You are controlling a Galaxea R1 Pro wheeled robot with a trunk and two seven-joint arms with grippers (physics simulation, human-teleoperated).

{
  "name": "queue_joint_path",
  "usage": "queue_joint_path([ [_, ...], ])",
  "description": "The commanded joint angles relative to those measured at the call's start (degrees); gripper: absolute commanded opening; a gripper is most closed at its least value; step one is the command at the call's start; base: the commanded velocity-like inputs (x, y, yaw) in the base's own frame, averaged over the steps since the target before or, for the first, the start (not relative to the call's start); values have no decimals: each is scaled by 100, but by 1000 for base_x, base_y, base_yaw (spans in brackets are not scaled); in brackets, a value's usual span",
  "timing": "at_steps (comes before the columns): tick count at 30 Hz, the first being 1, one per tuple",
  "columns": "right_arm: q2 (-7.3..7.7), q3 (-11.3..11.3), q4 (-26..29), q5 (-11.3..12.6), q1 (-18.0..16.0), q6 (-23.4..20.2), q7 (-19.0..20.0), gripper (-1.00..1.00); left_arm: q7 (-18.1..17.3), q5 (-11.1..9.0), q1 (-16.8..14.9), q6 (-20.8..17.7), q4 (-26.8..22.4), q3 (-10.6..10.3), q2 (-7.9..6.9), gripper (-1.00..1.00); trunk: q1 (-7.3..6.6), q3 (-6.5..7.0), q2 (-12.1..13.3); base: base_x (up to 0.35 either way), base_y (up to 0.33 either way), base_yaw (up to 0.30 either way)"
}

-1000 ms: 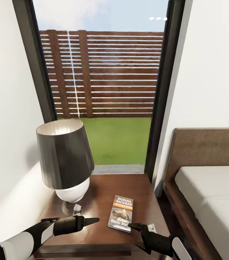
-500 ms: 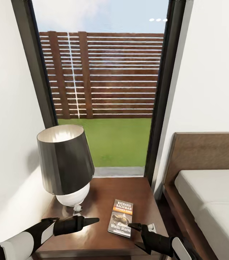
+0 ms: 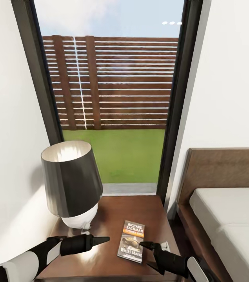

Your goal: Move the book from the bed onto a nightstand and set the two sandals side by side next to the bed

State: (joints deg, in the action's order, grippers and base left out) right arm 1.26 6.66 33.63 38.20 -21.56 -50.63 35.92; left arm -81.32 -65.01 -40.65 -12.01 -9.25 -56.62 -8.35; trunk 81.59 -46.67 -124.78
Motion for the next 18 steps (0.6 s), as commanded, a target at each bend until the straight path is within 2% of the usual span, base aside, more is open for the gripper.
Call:
queue_joint_path([
  [1,4,20,1,-33,-1,-29,19,100,-12,-48,-4,-62,-6,-53,1,100,-24,13,39,0,0,0],
  [5,68,18,18,-69,17,-33,35,100,-6,-46,-4,-64,-6,-60,33,100,-111,84,199,0,0,0],
  [6,154,17,29,-73,26,-32,39,100,-4,-43,-4,-64,-4,-63,37,100,-133,102,240,0,0,0],
  [10,805,12,44,-83,56,57,72,100,156,-37,7,-64,49,-74,40,100,-221,174,400,0,0,0],
  [11,880,12,43,-83,58,84,97,100,202,-37,10,-64,59,-77,36,100,-243,192,440,0,0,0],
  [12,1032,11,40,-84,63,170,176,100,304,-34,19,-61,77,-80,27,100,-265,210,480,0,0,0],
  [13,1305,11,-8,-91,71,558,385,100,501,-31,43,-58,100,-79,5,100,-287,228,520,0,0,0],
  [14,1421,9,-19,-144,75,917,469,100,598,-30,62,-52,118,-82,-24,100,-309,246,560,0,0,0],
  [16,1493,-9,-36,-484,77,1368,520,100,678,-28,86,-24,245,-89,-81,100,-353,282,641,0,0,0],
  [18,1509,-23,-52,-1123,78,1675,541,100,715,-24,100,-2,466,-92,-87,100,-397,318,721,0,0,0],
])
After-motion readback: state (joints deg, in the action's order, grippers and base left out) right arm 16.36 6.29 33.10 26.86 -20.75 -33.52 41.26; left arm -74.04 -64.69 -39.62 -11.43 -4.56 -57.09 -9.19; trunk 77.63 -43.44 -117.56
